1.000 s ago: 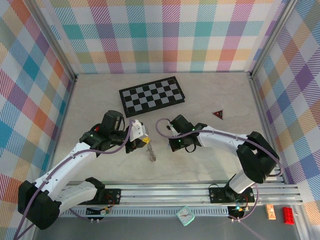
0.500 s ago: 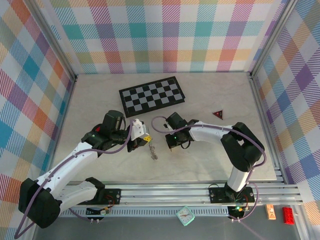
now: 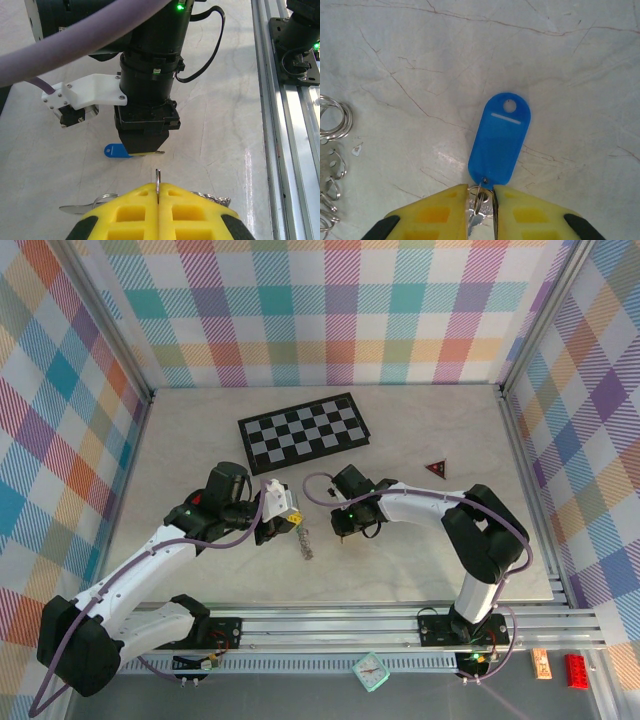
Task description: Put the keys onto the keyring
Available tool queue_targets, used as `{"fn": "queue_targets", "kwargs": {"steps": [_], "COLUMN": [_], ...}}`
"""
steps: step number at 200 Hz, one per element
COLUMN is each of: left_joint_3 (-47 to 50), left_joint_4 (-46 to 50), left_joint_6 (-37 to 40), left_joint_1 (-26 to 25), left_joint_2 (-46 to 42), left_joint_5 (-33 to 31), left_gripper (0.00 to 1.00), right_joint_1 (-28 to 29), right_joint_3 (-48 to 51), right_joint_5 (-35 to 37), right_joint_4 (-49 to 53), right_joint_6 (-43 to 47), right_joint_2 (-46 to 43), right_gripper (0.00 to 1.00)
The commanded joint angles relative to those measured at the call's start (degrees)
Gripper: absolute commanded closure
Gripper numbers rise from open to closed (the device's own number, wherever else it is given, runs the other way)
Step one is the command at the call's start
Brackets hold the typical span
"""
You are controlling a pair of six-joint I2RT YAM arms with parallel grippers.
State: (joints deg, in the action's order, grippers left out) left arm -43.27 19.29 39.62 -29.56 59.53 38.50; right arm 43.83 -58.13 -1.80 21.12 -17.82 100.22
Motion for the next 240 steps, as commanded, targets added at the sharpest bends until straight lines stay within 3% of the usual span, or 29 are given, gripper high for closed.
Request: {"fn": "queue_targets", "kwargs": {"steps": [1,240], "left_joint_3": [0.3,0.0], "left_joint_4": [-2.1,-1.7], "left_joint_6": [-0.3,-0.1], "left_joint_1": [-0.5,-0.5], "left_joint_2": [-0.5,-0.6], "left_joint_5": [1.7,1.4], "left_gripper": [1.0,1.0], "right_joint_1": [-0.3,-0.2], "right_joint_3": [-0.8,-2.1], "right_joint_5": [-1.1,-0.9], "right_joint_4": [1.5,1.9], "right_joint_6": [-0.4,-0.3], "right_joint_2": [-0.4,1.4], "right_gripper": [0.81,0.89]}}
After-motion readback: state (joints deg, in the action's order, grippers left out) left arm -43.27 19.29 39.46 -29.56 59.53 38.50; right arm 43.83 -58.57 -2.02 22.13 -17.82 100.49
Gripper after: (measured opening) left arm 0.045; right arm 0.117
